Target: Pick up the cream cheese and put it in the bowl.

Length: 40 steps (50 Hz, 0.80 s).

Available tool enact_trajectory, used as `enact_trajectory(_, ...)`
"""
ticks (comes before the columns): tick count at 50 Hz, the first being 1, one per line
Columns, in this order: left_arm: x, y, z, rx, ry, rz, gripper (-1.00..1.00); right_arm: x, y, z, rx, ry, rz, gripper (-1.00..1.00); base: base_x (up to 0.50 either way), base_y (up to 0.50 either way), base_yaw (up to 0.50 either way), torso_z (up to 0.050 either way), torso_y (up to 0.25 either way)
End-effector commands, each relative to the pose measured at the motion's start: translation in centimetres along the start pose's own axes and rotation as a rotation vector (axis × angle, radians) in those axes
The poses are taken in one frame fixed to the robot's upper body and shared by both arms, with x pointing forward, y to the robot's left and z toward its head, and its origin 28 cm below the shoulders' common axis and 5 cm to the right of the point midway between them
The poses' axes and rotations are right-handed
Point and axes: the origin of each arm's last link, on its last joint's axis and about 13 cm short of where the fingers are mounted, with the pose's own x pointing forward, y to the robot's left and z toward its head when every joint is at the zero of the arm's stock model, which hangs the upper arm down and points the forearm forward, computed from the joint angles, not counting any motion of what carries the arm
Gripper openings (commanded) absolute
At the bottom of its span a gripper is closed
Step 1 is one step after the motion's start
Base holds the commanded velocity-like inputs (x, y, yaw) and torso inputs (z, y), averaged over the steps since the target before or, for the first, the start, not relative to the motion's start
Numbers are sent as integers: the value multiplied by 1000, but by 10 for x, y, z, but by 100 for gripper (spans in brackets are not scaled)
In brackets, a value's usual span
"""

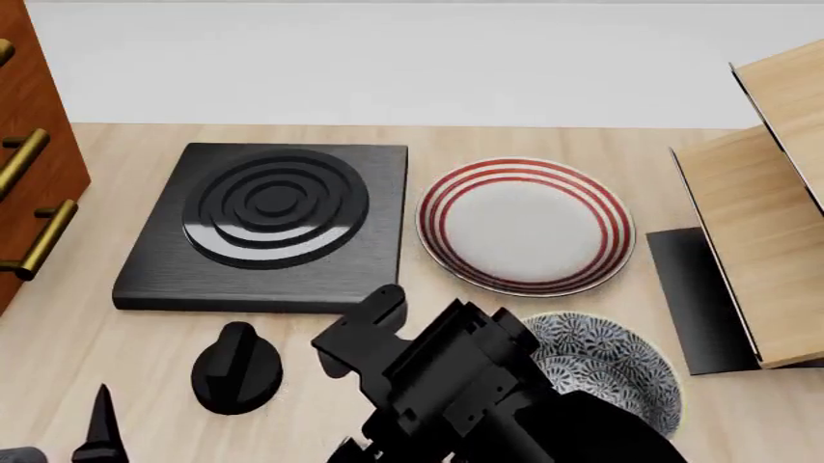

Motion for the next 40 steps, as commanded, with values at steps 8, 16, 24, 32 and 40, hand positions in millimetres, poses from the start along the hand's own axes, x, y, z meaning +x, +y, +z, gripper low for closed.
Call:
enact_trajectory(8, -3, 2, 5, -10, -11, -7, 100, -14, -1, 9, -7, -46, 26, -100, 0, 0, 0, 0, 0)
enact_trajectory(16, -1, 2, 4, -2, -32, 5, 100, -36, 3, 17, -15, -89, 21, -100, 0, 0, 0, 0, 0)
enact_trajectory(24, 1, 3, 2, -12, -19, -3, 100, -54, 10, 21, -34, -130, -2, -100, 0, 0, 0, 0, 0)
enact_trajectory(32, 1, 2, 4, -4, -36, 5, 100, -72, 14, 22, -35, -172, -32, -100, 0, 0, 0, 0, 0)
enact_trajectory(40, 1, 0, 6, 10, -48, 15, 100, -92, 19, 25, -9, -243, -66, -100, 0, 0, 0, 0, 0)
